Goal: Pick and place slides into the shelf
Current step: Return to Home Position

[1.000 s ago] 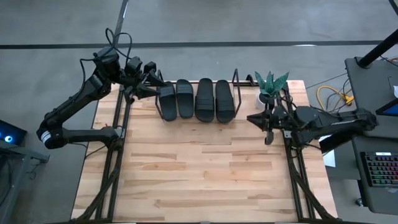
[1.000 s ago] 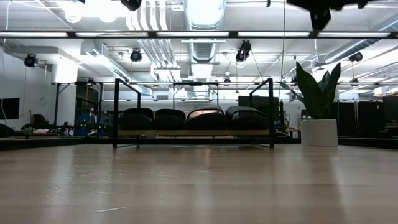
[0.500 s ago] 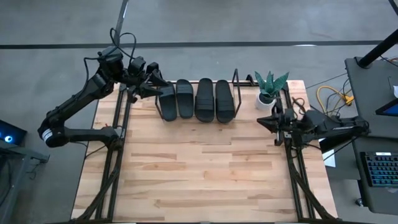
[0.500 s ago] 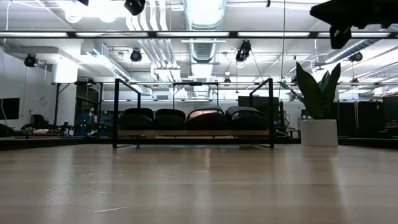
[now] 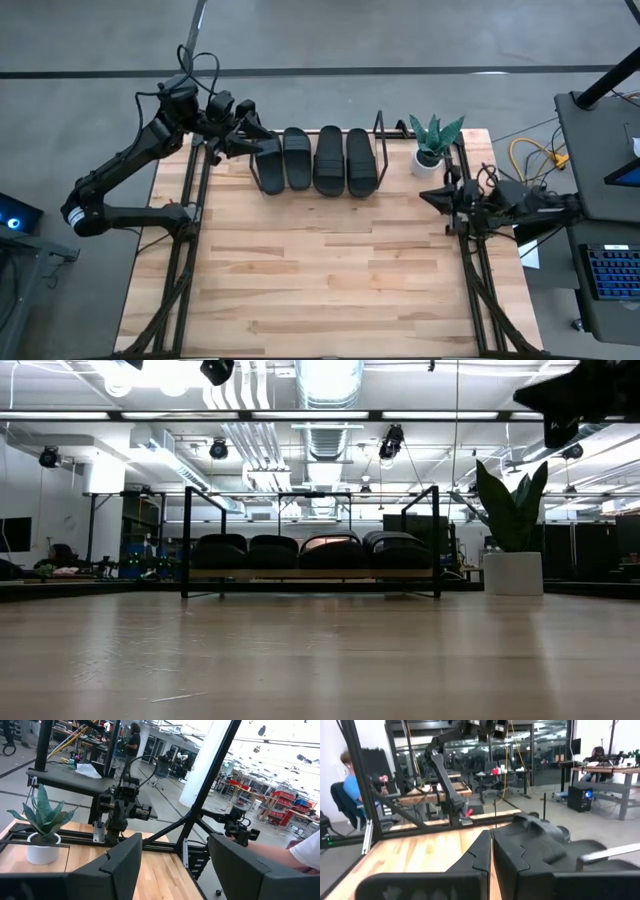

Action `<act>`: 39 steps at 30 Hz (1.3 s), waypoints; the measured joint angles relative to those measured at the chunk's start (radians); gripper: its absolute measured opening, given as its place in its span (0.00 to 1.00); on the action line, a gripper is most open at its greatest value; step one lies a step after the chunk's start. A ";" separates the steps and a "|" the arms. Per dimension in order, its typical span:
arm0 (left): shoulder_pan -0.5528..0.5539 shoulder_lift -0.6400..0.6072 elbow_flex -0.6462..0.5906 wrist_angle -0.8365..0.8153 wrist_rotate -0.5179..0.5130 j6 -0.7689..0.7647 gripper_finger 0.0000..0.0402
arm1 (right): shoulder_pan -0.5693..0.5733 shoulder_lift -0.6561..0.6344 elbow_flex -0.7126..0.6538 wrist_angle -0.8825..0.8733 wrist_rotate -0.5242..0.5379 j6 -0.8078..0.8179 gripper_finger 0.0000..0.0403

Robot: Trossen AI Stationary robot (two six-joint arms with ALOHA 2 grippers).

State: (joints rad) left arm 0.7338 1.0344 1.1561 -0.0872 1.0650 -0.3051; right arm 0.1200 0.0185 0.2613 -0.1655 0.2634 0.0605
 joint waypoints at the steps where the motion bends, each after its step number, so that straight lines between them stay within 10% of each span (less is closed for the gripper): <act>1: 0.000 0.001 0.000 0.000 0.000 0.002 0.53 | 0.000 0.002 -0.015 0.012 0.000 0.006 0.02; 9: 0.000 0.019 0.000 0.000 0.000 0.031 0.53 | 0.000 -0.018 -0.252 0.357 -0.057 0.048 0.02; 16: -0.006 0.037 0.000 0.001 -0.035 0.058 0.53 | 0.000 0.004 -0.252 0.323 -0.050 0.091 0.02; 26: -0.200 0.006 -0.003 -0.003 -0.609 0.244 0.53 | 0.000 0.003 -0.252 0.290 -0.034 0.113 0.02; 39: -0.437 -0.236 -0.138 -0.306 -0.975 0.277 0.53 | 0.000 0.005 -0.252 0.279 -0.034 0.096 0.02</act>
State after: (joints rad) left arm 0.2964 0.7979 1.0185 -0.3929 0.0899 -0.0279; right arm 0.1196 0.0231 0.0090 0.1139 0.2291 0.1570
